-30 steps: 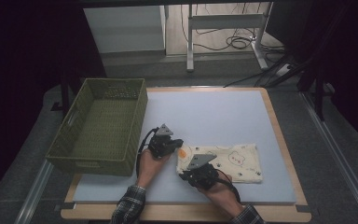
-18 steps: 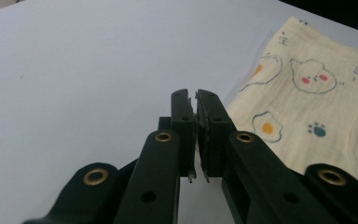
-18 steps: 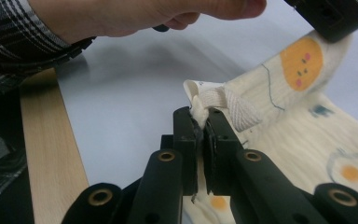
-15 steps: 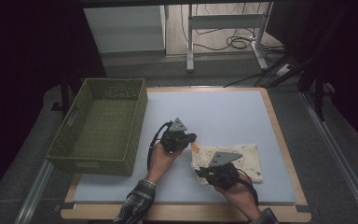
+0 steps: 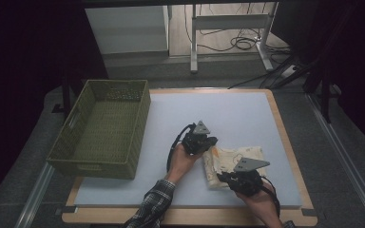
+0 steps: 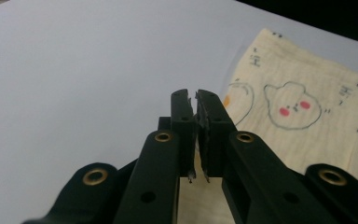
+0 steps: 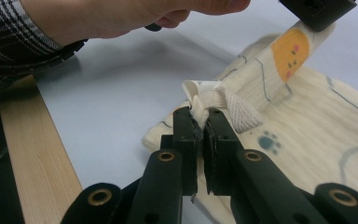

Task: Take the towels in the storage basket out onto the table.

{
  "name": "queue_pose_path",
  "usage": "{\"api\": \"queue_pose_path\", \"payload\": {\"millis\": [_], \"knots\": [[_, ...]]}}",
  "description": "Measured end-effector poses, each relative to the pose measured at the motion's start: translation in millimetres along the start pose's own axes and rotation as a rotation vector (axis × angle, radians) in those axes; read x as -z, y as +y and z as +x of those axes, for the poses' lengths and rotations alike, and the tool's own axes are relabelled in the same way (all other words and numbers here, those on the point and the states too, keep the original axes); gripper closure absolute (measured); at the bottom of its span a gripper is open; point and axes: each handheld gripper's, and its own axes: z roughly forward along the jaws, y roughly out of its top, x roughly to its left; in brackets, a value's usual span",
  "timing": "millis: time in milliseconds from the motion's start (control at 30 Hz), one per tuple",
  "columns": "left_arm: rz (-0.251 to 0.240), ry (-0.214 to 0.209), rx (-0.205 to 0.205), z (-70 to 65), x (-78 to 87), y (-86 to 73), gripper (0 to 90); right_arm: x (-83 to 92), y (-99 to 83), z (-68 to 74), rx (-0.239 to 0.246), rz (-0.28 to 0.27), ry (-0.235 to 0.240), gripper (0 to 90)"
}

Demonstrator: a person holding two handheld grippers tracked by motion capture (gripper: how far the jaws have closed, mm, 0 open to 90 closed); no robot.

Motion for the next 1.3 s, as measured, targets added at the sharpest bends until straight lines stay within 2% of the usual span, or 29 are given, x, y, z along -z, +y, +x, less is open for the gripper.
{"api": "queue_pose_path", "payload": {"millis": [167, 467, 967, 1100, 1300], "knots": [[0.010, -0.024, -0.015, -6.2, -15.7, 9.0, 86.2, 10.3, -9.4, -7.0, -0.016, -0.003, -0.031, 84.4], [-0.003, -0.053, -0.034, -19.8, -41.0, 22.3, 86.2, 31.8, -28.8, -21.4, -0.067, -0.013, -0.075, 84.3], [-0.006, -0.087, -0.075, -42.1, -68.9, 46.6, 85.9, 69.5, -45.6, -35.2, -0.108, -0.040, -0.141, 84.3], [0.004, -0.089, -0.081, -45.7, -76.0, 50.5, 85.8, 73.8, -49.0, -38.4, -0.115, -0.036, -0.155, 84.1], [0.023, -0.084, -0.079, -46.9, -84.5, 51.8, 84.3, 69.9, -55.3, -43.3, -0.120, -0.016, -0.171, 83.4]]}}
